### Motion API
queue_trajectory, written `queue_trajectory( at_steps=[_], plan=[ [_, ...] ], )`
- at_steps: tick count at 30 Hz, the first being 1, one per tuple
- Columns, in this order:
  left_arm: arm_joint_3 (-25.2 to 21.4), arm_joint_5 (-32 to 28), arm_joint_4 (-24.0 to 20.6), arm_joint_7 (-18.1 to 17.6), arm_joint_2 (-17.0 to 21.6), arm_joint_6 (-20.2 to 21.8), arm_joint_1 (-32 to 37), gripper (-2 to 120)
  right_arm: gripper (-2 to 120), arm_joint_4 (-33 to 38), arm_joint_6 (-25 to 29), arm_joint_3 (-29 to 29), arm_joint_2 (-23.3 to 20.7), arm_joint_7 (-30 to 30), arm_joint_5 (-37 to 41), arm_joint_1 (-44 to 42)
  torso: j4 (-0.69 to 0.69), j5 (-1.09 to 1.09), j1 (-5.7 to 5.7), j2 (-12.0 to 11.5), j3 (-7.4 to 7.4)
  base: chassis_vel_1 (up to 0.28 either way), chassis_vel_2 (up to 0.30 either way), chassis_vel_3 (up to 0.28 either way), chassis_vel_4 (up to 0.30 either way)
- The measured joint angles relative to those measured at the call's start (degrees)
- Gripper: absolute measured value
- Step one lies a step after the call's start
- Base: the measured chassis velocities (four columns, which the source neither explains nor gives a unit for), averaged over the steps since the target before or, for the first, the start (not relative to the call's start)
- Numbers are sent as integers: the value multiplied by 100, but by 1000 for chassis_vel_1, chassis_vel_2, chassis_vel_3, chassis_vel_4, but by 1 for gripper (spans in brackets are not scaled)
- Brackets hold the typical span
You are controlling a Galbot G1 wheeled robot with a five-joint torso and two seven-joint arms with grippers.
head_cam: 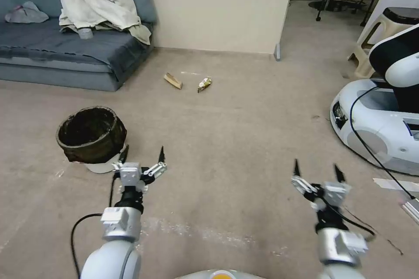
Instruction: Pick up the trash can from the floor.
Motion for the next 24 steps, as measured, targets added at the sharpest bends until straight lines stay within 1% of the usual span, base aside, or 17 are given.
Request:
queue_trajectory(
  at_steps=[1, 3, 7, 14, 17, 24],
  plan=[
    [1, 4, -97, -1, 6, 109, 106, 100, 100, 24, 10, 4, 0, -36, 21, -5, 0, 0, 0, 0, 0, 0, 0, 0, 0],
    [-16, -7, -147, -1, 31, 250, 180, 100, 100, 32, 12, 15, -2, -112, 72, 12, 0, -2, 0, 0, 0, 0, 0, 0, 0],
    [-45, -107, -101, 6, 108, 328, 171, 100, 100, 6, 24, 48, -24, -286, 195, 81, -1, -2, 0, 0, 0, 0, 0, 0, 0],
    [-35, -138, -59, 8, 114, 322, 144, 100, 100, -51, 16, 100, -62, -395, 235, 252, -1, -2, 0, 0, 0, 0, 0, 0, 0],
    [-28, -52, -32, 22, 66, 218, 140, 100, 100, -51, -47, 101, -77, -405, 235, 301, -1, -2, 0, 0, 0, 0, 0, 0, 0],
    [-31, 29, -19, 26, 48, 166, 137, 100, 100, -51, -92, 90, -77, -405, 233, 308, -2, -2, 0, 0, 0, 0, 0, 0, 0]
  ],
)
